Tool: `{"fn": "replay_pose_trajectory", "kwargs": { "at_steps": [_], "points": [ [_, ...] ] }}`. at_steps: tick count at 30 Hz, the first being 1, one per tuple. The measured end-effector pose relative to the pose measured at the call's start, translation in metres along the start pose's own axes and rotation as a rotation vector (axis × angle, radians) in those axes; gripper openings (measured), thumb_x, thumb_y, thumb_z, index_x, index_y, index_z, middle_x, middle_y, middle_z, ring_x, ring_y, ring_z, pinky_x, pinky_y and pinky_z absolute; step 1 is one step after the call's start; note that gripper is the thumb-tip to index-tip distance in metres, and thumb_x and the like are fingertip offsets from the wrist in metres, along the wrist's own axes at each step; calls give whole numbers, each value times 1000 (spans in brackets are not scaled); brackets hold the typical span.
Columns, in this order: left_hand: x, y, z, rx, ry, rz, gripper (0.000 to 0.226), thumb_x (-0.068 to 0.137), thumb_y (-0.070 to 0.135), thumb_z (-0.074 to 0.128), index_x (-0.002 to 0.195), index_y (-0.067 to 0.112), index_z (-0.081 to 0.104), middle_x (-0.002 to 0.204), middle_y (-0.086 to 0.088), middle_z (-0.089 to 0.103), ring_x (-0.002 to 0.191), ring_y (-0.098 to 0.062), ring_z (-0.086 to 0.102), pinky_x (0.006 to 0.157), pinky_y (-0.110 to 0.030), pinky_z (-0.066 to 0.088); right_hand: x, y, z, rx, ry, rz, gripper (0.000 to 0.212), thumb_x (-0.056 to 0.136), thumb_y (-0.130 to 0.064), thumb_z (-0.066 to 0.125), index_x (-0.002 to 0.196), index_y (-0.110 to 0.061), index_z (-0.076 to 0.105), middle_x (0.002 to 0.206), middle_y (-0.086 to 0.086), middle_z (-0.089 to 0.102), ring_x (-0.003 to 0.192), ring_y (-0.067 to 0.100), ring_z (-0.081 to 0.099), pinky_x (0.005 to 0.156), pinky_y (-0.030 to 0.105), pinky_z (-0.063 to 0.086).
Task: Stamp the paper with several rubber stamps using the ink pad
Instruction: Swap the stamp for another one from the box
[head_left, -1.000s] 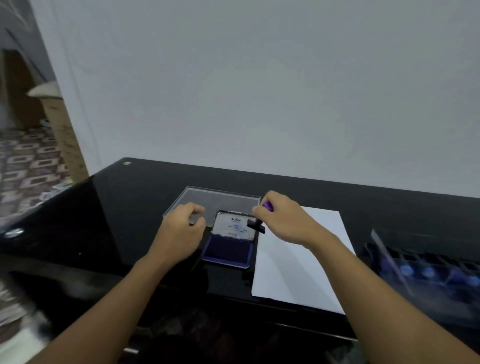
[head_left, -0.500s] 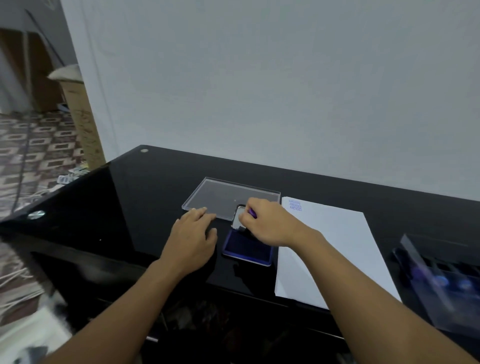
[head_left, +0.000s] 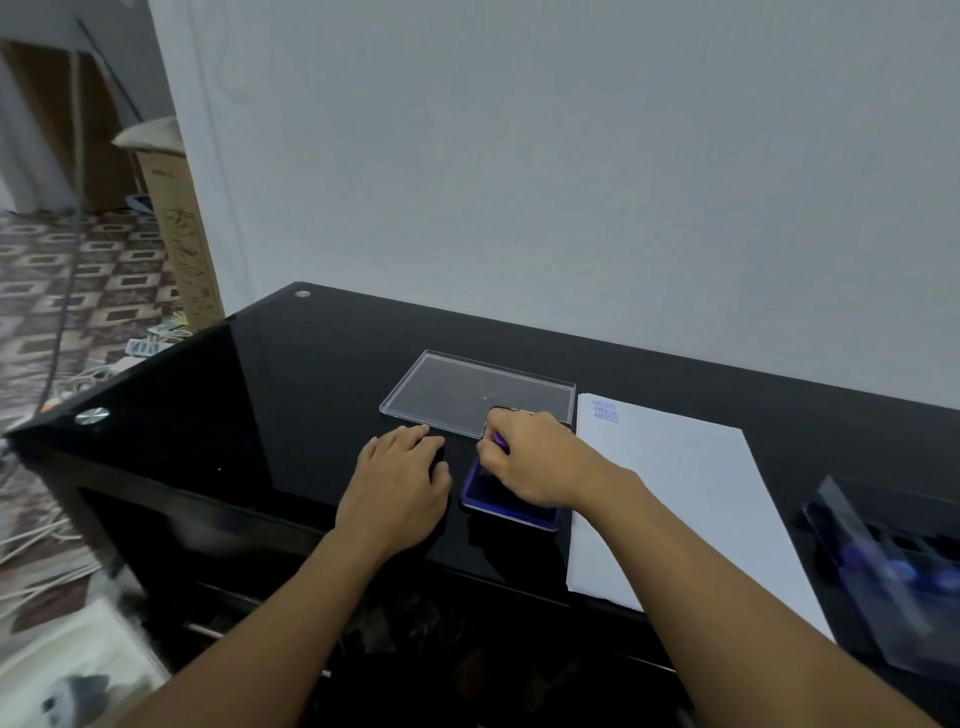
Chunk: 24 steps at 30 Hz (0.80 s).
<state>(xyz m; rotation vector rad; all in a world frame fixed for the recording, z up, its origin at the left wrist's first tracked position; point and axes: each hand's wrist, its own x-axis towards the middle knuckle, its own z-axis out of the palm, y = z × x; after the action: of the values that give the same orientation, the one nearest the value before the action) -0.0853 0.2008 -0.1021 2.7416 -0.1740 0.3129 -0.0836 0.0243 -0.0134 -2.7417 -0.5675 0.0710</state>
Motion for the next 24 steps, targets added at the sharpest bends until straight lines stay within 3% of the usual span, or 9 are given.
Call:
{"fn": "replay_pose_trajectory", "kwargs": {
  "at_steps": [9, 18, 24],
  "points": [
    [-3, 1, -1, 8, 6, -2, 47, 104, 36, 36, 148, 23, 45, 158, 3, 36, 148, -15, 27, 124, -42, 18, -5, 3, 22, -54, 75, -24, 16, 100, -30, 41, 94, -16, 45, 86, 11, 62, 76, 28, 54, 68, 42, 50],
    [-3, 2, 0, 8, 6, -14, 46, 104, 36, 37, 147, 23, 45, 158, 3, 37, 147, -15, 28, 123, -42, 19, -5, 1, 25, -57, 123, -34, 14, 100, -28, 43, 94, -16, 44, 81, 8, 58, 69, 24, 51, 56, 33, 35],
    [-4, 3, -1, 13, 14, -8, 45, 104, 36, 37, 146, 23, 45, 156, 4, 39, 146, -14, 29, 123, -42, 19, -5, 1, 26, -49, 129, -31, 14, 101, -28, 43, 93, -16, 45, 81, 8, 60, 68, 20, 51, 52, 28, 34]
  ]
}}
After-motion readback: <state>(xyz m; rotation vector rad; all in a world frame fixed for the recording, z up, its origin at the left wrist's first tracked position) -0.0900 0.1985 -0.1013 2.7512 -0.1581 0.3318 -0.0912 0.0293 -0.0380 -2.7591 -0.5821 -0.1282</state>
